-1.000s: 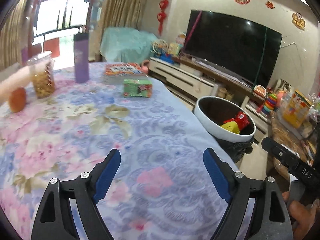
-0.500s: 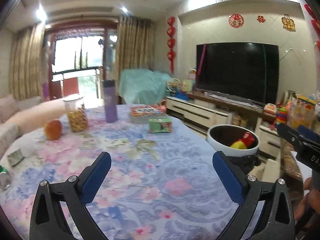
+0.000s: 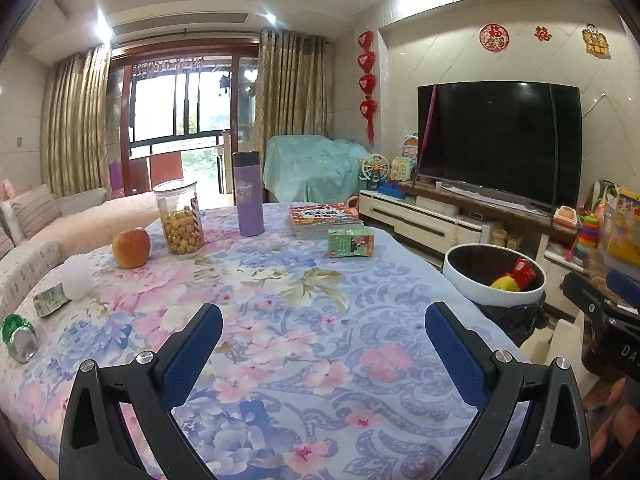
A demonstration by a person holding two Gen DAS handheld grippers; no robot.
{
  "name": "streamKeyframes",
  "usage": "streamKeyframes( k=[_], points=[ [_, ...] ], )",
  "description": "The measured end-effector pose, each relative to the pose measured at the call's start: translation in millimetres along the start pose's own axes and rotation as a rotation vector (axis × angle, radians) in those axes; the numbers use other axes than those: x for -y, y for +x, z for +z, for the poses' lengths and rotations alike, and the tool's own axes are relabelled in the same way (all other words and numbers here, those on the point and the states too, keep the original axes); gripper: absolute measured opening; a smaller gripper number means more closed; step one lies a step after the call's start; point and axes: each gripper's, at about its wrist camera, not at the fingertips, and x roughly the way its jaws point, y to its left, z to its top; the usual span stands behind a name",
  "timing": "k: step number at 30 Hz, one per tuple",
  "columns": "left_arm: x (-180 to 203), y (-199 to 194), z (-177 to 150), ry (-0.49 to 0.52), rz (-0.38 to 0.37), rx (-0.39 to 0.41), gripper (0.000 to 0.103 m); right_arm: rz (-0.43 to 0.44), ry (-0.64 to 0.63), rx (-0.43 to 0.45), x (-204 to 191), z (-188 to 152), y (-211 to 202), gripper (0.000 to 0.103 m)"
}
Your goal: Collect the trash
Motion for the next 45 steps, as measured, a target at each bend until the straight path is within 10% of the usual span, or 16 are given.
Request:
streamKeyframes(
  k=[45],
  points=[
    [-4.9,2.8,-4.3,0.026,-0.009,0.024,0.102,0.038,0.017,-0.008,0.3,-5.0,-0.4,0.103]
  ],
)
